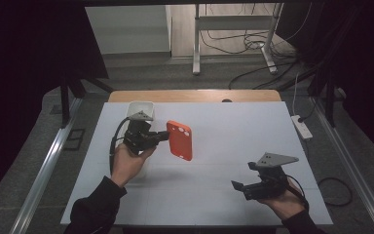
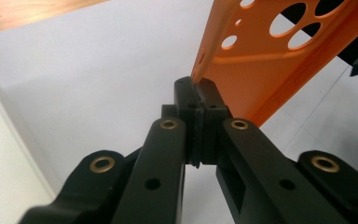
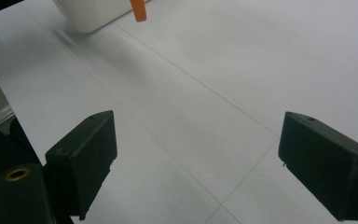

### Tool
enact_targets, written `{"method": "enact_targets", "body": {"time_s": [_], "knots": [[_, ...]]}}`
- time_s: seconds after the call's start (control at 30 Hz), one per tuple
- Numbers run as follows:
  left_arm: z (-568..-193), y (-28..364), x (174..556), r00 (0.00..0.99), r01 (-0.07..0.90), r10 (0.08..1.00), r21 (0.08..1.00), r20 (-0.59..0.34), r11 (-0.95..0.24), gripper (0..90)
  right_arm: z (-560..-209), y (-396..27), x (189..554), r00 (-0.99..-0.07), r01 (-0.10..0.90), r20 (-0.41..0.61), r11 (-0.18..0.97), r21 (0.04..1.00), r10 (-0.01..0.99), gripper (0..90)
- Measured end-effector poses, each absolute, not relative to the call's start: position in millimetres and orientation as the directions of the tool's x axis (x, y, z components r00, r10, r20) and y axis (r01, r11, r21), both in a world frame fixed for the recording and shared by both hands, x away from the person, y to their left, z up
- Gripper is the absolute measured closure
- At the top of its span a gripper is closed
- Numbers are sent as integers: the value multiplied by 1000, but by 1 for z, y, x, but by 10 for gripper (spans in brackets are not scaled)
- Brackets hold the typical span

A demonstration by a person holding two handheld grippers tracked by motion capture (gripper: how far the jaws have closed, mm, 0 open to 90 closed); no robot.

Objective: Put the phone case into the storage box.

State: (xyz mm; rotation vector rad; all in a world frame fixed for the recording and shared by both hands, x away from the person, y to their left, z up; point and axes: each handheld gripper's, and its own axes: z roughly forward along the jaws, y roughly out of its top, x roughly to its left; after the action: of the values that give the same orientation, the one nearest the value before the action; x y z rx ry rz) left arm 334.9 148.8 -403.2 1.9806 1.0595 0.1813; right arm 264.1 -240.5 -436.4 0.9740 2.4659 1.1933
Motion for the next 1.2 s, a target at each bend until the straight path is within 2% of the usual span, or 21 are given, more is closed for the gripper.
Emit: {"method": "enact_targets", "body": {"time_s": [0.5, 1.2], "knots": [[-396, 164, 340, 604, 622, 754, 743, -256, -246, 895, -442, -264, 255, -717, 510, 74, 450, 733, 693, 36], [-382, 187, 348, 563, 635, 787, 740, -250, -219, 895, -448, -295, 244, -659, 534, 62, 409, 740, 750, 0]]}}
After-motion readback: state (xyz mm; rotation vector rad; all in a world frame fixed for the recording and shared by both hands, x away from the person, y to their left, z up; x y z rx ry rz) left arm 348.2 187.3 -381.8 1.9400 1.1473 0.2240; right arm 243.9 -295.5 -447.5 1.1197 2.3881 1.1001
